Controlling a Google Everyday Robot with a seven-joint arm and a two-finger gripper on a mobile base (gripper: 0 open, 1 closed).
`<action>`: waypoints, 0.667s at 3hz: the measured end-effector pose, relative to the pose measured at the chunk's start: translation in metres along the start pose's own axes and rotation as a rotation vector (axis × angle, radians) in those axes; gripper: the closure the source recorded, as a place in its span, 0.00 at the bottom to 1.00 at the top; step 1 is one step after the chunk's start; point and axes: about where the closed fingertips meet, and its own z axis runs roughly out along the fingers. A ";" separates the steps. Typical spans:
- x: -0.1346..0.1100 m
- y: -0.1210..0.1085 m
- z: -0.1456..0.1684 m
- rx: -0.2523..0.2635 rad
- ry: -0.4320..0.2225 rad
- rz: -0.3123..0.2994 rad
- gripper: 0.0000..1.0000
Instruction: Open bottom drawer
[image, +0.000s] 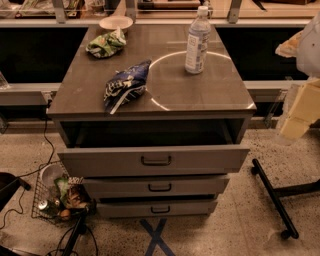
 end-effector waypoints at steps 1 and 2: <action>0.000 0.000 0.000 0.000 0.000 0.000 0.00; 0.008 0.008 0.015 0.012 0.000 0.012 0.00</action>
Offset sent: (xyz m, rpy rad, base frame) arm -0.0220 -0.0209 -0.1050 0.0109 -0.0398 -0.0754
